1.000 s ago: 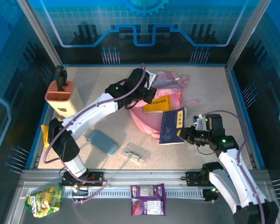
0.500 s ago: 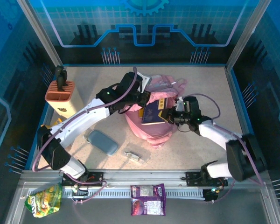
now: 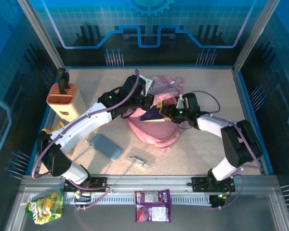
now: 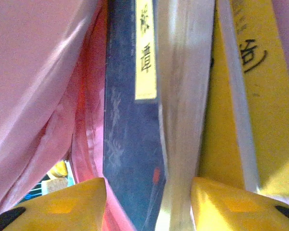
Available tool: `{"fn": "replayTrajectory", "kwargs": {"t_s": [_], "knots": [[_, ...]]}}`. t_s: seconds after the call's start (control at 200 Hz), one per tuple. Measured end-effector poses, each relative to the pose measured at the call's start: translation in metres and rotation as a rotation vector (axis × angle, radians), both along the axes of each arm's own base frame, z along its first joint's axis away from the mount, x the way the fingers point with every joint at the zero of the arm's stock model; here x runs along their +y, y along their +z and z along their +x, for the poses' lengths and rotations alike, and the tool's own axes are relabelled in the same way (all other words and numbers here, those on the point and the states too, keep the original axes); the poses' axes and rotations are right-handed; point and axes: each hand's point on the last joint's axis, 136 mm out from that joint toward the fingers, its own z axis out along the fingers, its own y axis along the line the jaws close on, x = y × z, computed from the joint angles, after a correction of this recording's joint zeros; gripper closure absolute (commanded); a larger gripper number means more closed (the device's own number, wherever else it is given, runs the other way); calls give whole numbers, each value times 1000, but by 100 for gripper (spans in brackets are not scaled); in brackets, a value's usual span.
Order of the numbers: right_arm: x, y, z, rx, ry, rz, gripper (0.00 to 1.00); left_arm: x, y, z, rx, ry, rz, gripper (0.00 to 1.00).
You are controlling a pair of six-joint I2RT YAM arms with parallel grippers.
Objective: Pack books, pencil case, and school supplies into a backpack
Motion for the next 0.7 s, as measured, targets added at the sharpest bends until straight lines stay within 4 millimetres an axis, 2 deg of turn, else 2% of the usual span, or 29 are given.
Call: {"fn": "replayTrajectory", "kwargs": {"t_s": [0.085, 0.125, 0.19, 0.3, 0.365, 0.53, 0.7], "knots": [[0, 13, -14, -60, 13, -44, 57, 0, 0, 0, 0, 0, 0, 100], [4, 17, -19, -81, 27, -53, 67, 0, -1, 0, 1, 1, 1, 100], [12, 16, -30, -98, 60, -68, 78, 0, -1, 0, 1, 0, 1, 100], [20, -3, -45, -68, 94, -107, 81, 0, -1, 0, 2, 1, 1, 100], [23, -13, -47, -55, 106, -132, 81, 0, -1, 0, 2, 1, 1, 100], [17, -34, -38, -51, 85, -201, 86, 0, -1, 0, 4, 2, 1, 100], [3, -26, -10, -102, 27, -229, 86, 1, -3, -2, 20, 12, -3, 100]]}}
